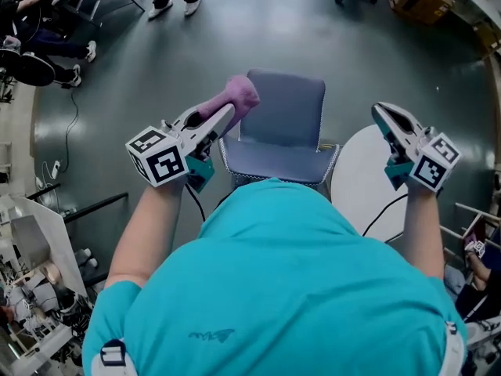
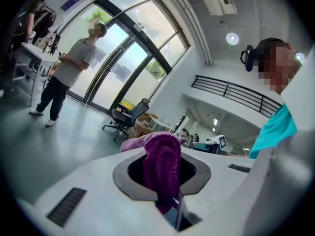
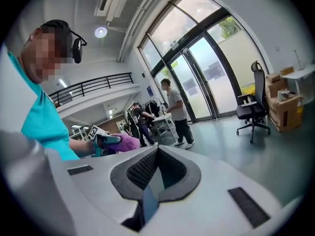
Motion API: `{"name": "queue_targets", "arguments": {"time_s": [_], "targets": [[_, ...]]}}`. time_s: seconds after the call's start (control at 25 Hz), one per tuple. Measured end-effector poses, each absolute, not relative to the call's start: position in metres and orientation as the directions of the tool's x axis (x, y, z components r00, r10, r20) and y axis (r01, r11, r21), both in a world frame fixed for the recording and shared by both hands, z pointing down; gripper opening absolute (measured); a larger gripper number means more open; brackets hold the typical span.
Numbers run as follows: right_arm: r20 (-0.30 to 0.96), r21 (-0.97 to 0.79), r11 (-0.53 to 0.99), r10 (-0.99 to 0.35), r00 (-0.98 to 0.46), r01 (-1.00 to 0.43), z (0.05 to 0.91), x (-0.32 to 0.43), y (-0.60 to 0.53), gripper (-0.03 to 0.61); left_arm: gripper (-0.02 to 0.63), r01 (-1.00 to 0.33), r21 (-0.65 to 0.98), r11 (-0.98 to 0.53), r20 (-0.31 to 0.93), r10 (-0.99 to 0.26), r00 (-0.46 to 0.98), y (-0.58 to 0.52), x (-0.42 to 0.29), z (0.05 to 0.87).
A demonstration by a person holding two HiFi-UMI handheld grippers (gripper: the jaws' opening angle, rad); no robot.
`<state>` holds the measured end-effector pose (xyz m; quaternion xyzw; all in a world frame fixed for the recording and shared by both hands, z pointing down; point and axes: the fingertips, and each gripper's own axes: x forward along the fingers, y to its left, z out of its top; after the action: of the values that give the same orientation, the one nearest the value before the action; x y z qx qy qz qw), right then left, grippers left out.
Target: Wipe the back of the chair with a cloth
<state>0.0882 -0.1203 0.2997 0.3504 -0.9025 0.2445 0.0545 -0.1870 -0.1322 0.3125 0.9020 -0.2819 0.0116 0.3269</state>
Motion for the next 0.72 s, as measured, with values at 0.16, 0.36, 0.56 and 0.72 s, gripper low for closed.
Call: {"name": "queue_targets", "arguments": {"time_s": [0.16, 0.36, 0.56, 0.72], "targets": [[0.289, -0.453, 0.596, -0.606, -0.741, -0.663, 0.335, 0.105, -0.111, -0.002, 0.06, -0.586, 0.503, -0.635, 0.368, -0.456, 0.811, -0.129, -0.182, 0.355], [0.33, -0.475, 0.571, -0.59, -0.737, -0.67, 0.372, 0.119, -0.102, -0.002, 0.06, -0.592, 0.349, -0.727, 0.586, -0.324, 0.743, -0.119, -0.176, 0.42], [0.36, -0.492, 0.547, -0.58, -0.731, -0.677, 0.394, 0.1, -0.094, -0.002, 0.06, -0.458, 0.287, -0.841, 0.786, -0.067, 0.615, -0.077, -0.196, 0.488], [0.373, -0.494, 0.551, -0.564, -0.736, -0.673, 0.395, 0.093, -0.092, -0.002, 0.06, -0.306, 0.267, -0.914, 0.891, 0.113, 0.44, -0.036, -0.209, 0.518]]}}
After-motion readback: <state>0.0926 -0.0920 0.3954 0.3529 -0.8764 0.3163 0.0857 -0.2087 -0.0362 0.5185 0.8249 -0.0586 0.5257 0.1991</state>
